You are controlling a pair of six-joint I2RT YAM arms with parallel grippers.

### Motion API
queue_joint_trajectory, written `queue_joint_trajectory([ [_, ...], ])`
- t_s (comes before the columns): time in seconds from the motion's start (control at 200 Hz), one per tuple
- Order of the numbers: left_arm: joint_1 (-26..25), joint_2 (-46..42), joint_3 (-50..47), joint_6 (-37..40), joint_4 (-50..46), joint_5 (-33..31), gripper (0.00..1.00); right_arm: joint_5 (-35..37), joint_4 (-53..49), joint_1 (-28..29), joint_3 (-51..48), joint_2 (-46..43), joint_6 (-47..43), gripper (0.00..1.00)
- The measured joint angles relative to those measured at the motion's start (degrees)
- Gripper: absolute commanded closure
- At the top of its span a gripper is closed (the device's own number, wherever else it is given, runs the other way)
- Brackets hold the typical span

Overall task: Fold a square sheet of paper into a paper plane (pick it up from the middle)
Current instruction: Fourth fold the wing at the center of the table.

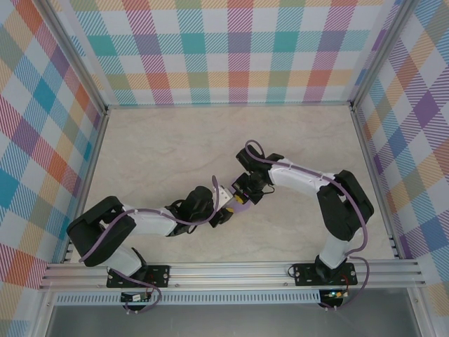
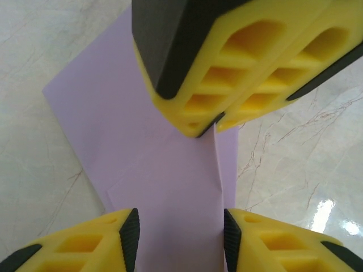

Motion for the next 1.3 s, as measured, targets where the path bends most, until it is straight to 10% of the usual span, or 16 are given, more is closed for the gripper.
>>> queue_joint_trajectory([
  [0.71,0.0,1.0,-0.2,0.8,1.2,0.4,0.83,-2.0,-3.8,-1.2,3.4,1.7,-3.9,0.85],
  [1.305,0.0,1.8,-0.2,-6.5,2.4,3.1,0.73,-2.5,-4.2,-1.5,3.4,1.7,-5.9,0.9],
])
